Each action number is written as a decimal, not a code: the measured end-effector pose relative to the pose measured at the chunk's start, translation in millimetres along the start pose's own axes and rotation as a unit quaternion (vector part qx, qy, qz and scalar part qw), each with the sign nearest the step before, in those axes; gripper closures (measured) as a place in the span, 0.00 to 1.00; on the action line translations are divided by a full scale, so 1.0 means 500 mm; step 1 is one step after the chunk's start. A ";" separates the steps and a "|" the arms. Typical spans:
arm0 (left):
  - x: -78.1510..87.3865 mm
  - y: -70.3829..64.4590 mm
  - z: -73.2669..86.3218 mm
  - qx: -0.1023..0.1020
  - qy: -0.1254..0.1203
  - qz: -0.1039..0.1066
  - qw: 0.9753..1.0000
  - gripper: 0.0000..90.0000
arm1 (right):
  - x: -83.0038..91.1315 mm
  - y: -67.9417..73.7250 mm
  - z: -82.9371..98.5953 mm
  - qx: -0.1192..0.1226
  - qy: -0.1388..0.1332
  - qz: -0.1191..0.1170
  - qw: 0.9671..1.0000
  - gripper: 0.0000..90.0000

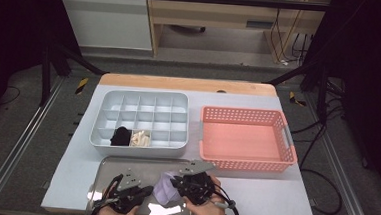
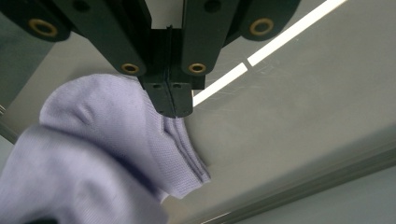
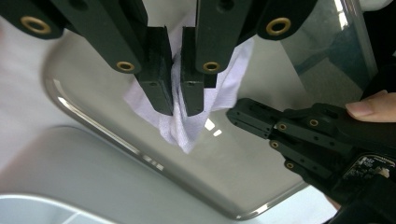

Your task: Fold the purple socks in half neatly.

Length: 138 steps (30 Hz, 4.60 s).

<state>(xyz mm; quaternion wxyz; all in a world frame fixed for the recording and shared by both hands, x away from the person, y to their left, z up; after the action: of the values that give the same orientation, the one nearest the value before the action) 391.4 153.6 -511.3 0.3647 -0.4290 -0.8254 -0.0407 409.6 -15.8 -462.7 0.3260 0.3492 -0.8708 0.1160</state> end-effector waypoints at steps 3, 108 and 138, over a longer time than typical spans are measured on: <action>0.000 0.001 0.000 0.001 0.000 0.001 1.000 0.99 | -0.011 0.009 -0.001 0.005 0.004 -0.004 1.000 0.94; -0.078 -0.060 -0.060 -0.018 -0.011 0.009 1.000 1.00 | -0.039 -0.055 0.095 -0.081 0.015 0.005 0.997 0.88; -0.059 -0.042 -0.055 0.020 -0.042 0.020 0.999 0.99 | 0.009 -0.040 0.054 -0.064 -0.023 -0.020 0.998 0.97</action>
<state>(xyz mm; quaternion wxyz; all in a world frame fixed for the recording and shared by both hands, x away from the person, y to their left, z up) 402.4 110.0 -505.0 0.3388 -0.4393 -0.8320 0.0011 407.6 -44.4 -481.0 0.3300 0.3473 -0.8766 0.0457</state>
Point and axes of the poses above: each handheld gripper's, and its own axes: x roughly backward along the jaws, z roughly out of its underside, y roughly to its left, the point moved 5 cm from there along -x, roughly forward along the jaws, and after that the axes turned 10 degrees about z, right-handed, at the moved point
